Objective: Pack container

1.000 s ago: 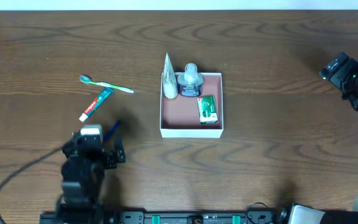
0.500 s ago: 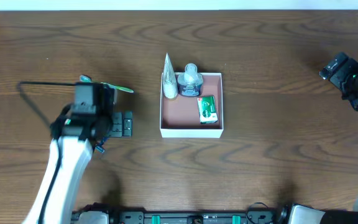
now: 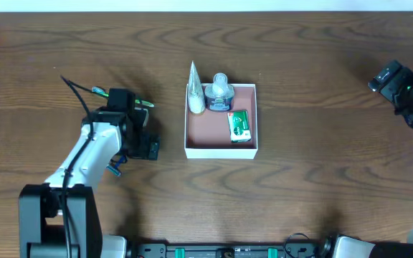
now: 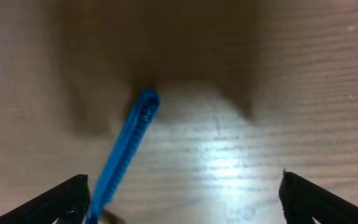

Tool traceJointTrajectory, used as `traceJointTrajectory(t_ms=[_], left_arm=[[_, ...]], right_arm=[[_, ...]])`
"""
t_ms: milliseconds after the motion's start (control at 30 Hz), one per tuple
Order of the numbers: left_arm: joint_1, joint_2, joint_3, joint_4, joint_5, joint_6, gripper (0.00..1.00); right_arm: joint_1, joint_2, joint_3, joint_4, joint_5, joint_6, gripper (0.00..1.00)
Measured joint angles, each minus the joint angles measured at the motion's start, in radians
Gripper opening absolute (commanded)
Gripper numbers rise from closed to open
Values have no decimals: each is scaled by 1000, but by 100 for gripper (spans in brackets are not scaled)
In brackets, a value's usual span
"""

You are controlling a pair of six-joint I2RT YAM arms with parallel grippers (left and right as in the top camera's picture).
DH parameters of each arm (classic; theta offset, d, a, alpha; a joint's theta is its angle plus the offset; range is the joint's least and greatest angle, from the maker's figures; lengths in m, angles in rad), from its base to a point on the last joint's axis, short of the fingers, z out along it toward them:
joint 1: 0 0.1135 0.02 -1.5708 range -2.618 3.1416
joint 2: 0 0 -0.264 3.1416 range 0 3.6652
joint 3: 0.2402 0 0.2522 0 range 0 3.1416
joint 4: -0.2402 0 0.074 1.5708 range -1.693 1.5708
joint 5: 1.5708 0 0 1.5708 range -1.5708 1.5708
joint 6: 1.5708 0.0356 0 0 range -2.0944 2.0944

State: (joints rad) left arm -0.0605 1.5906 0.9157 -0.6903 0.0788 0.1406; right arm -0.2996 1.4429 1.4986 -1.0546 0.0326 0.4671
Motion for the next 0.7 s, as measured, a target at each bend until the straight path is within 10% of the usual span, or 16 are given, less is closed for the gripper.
traceJointTrajectory(t_ms=[700], left_arm=[[98,26,-70,93,-21,39,78]], right_arm=[[0,0,0,0,0,0,99]])
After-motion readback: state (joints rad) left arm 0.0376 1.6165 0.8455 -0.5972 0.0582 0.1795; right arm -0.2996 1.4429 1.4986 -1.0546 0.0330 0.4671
